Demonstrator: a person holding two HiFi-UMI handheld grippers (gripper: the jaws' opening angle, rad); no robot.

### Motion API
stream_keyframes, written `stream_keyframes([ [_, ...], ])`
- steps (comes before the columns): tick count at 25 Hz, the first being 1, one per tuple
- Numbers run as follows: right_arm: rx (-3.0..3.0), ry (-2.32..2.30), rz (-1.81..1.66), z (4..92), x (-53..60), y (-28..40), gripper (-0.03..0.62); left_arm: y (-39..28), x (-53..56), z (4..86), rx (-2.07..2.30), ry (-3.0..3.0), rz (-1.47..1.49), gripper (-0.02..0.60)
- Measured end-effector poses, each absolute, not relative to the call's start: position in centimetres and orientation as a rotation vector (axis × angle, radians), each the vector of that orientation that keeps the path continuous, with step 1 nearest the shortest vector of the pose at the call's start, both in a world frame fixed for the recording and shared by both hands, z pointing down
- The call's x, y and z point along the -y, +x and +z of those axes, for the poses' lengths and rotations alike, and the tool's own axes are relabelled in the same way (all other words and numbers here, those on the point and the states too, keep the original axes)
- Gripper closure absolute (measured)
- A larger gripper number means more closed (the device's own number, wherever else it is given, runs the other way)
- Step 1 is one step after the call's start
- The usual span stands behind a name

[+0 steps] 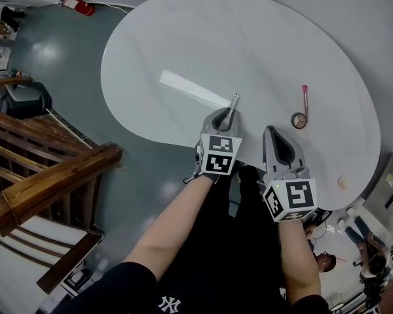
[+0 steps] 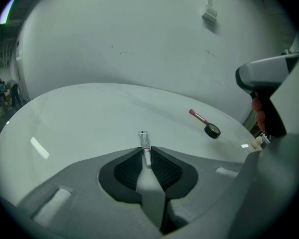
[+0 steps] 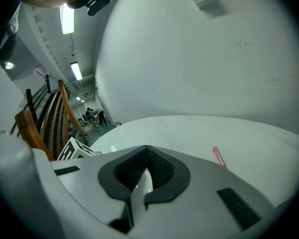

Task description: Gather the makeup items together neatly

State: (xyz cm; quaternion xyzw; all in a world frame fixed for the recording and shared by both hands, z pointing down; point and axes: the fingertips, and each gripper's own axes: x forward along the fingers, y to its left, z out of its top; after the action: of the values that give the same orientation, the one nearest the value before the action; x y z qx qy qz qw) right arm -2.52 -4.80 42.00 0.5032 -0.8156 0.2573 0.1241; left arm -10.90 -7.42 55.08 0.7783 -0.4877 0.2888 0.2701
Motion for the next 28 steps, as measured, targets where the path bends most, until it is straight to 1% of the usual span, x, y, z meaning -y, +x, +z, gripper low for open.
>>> stream_keyframes([
  [5,2.383,1.466,0.760,41.9,4.9,-2.2,0.580,-10.3,7.5,55.2,1.306,2.104,0.764,0.526],
  [8,2.388,1.463,0.767,42.0,4.8,-2.1,0.580,-10.0,7.3,55.0,1.294,2.114,0.766,0.505],
  [11,2.391,1.458,0.770,42.1,4.8,-2.2,0.580,-10.5,7.1,54.5,1.314,2.101,0.755,0.495],
  [15,2.394,1.453,0.768,42.1,4.7,-1.9,0.579,-10.8,7.4,52.9,1.361,2.096,0.708,0.494],
  [19,2.385,1.465,0.763,42.1,4.7,-1.2,0.579,-9.7,7.9,51.3,1.368,2.140,0.671,0.494],
  [21,2.379,1.472,0.761,42.1,4.7,-0.9,0.579,-9.0,8.0,50.7,1.360,2.155,0.645,0.505],
  [24,2.374,1.484,0.761,42.1,4.6,-0.3,0.579,-8.2,8.1,49.6,1.346,2.166,0.586,0.551],
  [28,2.362,1.507,0.756,42.1,4.4,0.8,0.579,-6.6,8.0,48.4,1.314,2.197,0.545,0.569],
])
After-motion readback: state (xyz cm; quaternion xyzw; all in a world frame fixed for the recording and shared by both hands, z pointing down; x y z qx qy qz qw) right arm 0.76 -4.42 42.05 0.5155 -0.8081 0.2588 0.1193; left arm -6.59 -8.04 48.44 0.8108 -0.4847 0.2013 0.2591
